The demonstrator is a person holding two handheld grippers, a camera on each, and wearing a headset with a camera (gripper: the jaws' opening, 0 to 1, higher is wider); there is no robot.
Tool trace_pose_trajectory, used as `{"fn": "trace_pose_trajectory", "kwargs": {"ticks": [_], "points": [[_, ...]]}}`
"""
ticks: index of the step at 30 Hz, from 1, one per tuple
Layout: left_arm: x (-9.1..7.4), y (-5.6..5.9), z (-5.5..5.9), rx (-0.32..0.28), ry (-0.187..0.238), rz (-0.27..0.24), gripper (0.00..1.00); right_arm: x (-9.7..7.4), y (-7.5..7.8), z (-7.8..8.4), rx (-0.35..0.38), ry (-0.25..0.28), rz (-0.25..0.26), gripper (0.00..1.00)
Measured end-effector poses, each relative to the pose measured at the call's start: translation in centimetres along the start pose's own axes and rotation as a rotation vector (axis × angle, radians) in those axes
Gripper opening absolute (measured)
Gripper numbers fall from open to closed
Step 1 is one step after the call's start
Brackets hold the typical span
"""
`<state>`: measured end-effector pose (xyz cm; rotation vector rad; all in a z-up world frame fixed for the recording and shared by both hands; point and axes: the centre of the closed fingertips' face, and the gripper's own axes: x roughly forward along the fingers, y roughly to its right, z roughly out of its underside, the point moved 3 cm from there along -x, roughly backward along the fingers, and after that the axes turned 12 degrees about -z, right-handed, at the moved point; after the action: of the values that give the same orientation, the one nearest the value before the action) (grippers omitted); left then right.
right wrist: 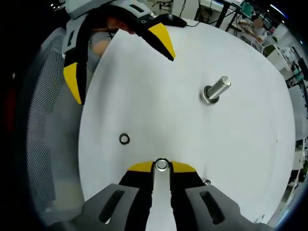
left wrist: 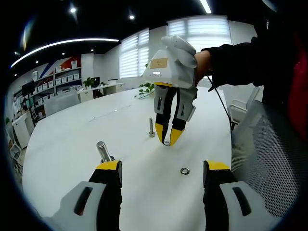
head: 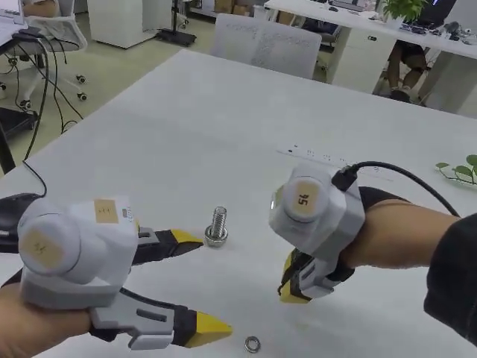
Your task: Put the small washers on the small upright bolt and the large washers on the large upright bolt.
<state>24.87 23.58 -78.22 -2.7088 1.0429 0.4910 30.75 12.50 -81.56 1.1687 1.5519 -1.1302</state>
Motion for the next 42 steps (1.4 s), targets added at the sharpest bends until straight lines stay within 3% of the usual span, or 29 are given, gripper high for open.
{"fn": "trace_pose_trajectory", "kwargs": {"ticks": [29, 42], "points": [[0.6, 0.3, 0.2, -0.002, -0.013, 0.011, 0.68, -3.9, 1.9, 5.5, 0.108, -0.005, 0.073, 0.13], [0.6, 0.3, 0.4, -0.004, -0.018, 0.012, 0.68, -6.4, 3.4, 5.5, 0.123, 0.018, 0.132, 0.13]]}}
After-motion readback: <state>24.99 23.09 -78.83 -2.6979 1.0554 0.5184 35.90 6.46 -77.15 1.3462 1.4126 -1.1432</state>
